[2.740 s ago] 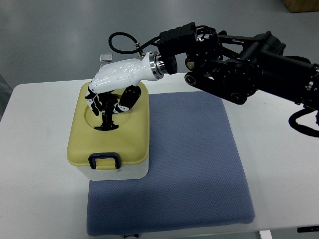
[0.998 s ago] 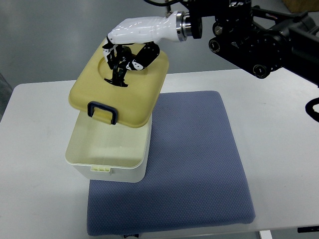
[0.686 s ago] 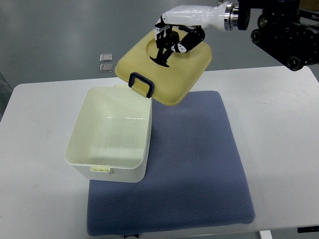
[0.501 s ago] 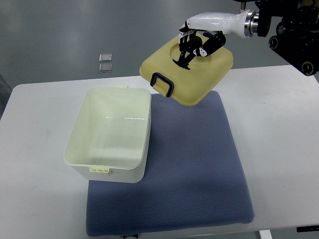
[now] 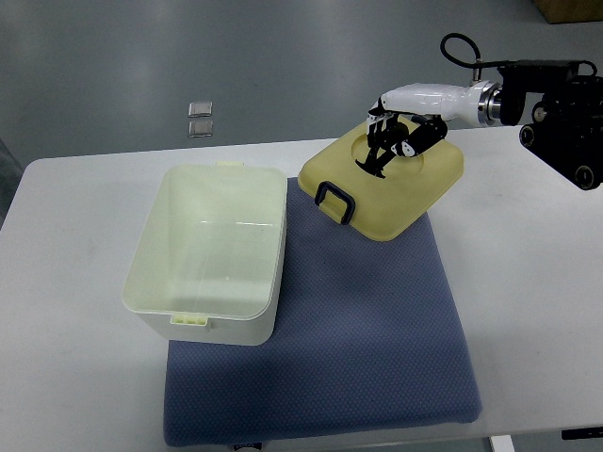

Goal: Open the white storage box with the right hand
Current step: 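Move the lid beside the box and lower it onto the cushion pad, then open the right hand and release the lid handle, lifting away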

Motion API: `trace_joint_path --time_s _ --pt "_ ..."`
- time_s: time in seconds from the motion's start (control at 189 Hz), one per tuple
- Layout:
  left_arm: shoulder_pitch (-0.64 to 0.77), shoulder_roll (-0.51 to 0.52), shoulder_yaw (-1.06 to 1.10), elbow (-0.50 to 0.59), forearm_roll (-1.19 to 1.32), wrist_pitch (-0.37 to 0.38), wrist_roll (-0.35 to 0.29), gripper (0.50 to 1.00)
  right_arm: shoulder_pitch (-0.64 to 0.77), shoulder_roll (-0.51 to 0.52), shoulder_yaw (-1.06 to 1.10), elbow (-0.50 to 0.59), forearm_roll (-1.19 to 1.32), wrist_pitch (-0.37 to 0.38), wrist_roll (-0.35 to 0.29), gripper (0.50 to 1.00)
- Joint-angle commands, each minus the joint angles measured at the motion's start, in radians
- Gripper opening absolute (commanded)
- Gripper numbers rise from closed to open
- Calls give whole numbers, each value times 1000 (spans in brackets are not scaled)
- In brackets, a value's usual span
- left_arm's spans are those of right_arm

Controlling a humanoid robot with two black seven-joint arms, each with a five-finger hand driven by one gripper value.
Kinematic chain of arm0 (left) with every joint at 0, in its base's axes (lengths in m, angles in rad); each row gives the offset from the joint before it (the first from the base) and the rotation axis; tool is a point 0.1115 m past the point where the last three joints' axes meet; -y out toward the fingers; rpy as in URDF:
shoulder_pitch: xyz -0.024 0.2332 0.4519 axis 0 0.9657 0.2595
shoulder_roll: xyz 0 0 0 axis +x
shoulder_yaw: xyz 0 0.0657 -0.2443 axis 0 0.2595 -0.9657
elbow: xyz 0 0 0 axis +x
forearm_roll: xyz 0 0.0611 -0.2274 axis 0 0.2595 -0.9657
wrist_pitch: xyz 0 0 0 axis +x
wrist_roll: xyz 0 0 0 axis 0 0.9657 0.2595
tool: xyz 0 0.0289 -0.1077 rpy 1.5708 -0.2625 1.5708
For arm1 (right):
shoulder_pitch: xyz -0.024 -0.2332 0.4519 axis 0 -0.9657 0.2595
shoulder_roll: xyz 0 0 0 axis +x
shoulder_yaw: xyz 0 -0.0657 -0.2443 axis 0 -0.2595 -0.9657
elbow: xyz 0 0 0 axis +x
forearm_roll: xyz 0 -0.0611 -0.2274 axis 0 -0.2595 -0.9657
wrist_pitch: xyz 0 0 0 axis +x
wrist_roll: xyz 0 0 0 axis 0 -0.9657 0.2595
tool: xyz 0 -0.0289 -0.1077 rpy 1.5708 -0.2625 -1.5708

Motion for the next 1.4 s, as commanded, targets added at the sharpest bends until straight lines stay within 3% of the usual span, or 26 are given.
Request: trace_joint_path --time_s 0.0,0.301,0.586,1.008,1.013,1.019,1.024,1.029,1.035,1.04,1.045,1.05,1.056,1.061,1.066,1.072,1.077,1.109,1.394 --pt "0 0 1 1 0 0 0 1000 -4 12 0 9 -2 -17 0 500" --pt "0 0 1 0 0 0 0 1000 -27 69 -73 16 -6 -25 0 500" --pt "0 0 1 0 0 0 0 1000 -52 118 -173 20 -6 -112 0 500" --pt "0 0 0 0 0 0 1 1000 -73 124 -169 16 9 -130 0 500" --pt "0 0 0 0 0 0 0 1000 -76 125 -164 16 9 -135 0 539" --pt "0 0 0 0 0 0 0 1000 -76 125 -164 16 9 -135 0 539" --pt "0 0 0 0 0 0 0 1000 -79 128 -162 15 10 -141 0 584" --pt "0 0 0 0 0 0 0 1000 -79 128 -162 15 10 -141 0 584" --pt "0 0 0 0 0 0 0 1000 -84 133 -161 15 10 -147 0 631" --pt "0 0 0 0 0 0 0 1000 -84 133 -161 15 10 -147 0 631" --pt "0 0 0 0 0 0 1 1000 -88 136 -161 15 10 -153 0 686" --pt "0 0 0 0 0 0 1 1000 -88 136 -161 15 10 -153 0 686" --pt "0 0 0 0 0 0 0 1000 -91 141 -159 15 10 -158 0 737" --pt "0 0 0 0 0 0 0 1000 -91 141 -159 15 10 -158 0 738" --pt "0 0 0 0 0 0 0 1000 -96 145 -159 13 10 -164 0 792" --pt "0 0 0 0 0 0 0 1000 -96 145 -159 13 10 -164 0 793" --pt "0 0 1 0 0 0 0 1000 -101 150 -158 13 10 -170 0 837" --pt "0 0 0 0 0 0 0 1000 -111 156 -156 15 10 -181 0 911" --pt "0 0 1 0 0 0 0 1000 -114 142 -155 15 155 -176 0 926"
